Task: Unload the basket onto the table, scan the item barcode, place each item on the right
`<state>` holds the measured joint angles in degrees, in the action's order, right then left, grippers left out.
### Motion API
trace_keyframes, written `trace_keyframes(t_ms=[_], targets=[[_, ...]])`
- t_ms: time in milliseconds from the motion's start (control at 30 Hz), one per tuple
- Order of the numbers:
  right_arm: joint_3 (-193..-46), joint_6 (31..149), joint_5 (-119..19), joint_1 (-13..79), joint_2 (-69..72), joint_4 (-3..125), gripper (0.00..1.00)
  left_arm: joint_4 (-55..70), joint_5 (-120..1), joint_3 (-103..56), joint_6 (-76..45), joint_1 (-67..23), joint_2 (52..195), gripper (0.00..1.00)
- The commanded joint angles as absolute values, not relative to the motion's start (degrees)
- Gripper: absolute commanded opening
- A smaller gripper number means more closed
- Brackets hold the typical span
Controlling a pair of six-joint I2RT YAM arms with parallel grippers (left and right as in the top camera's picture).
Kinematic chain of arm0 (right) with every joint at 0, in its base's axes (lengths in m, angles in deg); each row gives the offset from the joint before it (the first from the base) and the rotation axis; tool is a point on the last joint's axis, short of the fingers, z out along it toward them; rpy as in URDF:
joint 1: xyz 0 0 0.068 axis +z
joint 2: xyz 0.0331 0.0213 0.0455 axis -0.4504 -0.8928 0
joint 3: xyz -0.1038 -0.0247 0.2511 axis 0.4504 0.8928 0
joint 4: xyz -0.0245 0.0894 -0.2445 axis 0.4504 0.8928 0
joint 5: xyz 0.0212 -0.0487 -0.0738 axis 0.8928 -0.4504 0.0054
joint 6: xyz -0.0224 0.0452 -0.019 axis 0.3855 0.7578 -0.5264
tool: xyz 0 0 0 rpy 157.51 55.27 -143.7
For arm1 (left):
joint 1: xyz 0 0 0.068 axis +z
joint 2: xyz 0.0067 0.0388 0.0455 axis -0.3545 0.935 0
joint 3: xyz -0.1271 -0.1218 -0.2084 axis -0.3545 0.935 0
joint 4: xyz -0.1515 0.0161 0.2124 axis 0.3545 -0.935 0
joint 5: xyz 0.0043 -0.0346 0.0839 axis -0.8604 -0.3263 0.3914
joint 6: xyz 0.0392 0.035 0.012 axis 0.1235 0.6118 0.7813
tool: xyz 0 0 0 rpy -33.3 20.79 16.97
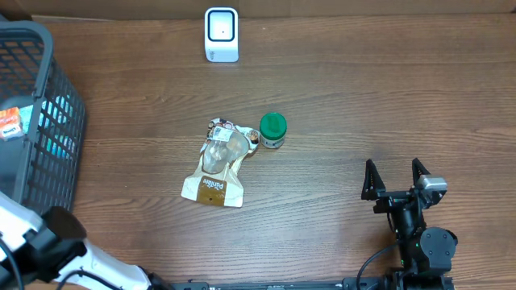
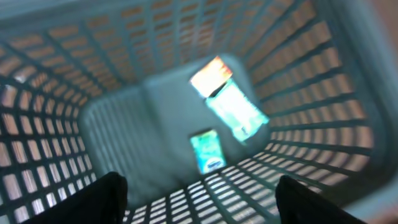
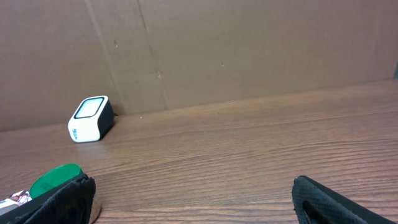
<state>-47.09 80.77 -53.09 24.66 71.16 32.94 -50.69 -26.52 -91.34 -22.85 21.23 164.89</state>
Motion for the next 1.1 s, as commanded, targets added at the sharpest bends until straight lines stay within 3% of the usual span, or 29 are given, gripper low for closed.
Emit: trace_keyframes(t_ms=[0, 500, 1067], targets=[[-46.5, 80.7, -53.0, 24.9, 71.8, 32.7, 1.00, -51.8, -29.5, -91.3, -23.2, 21.2, 171.9, 0.80], [-46.5, 80.7, -53.0, 24.9, 71.8, 32.7, 1.00, -52.8, -30.9, -90.3, -22.8, 18.1, 190.7, 0.75], [-46.5, 80.7, -53.0, 24.9, 71.8, 32.7, 1.00, -41.4, -29.8, -71.7, -21.3, 17.0, 191.9, 0.74]])
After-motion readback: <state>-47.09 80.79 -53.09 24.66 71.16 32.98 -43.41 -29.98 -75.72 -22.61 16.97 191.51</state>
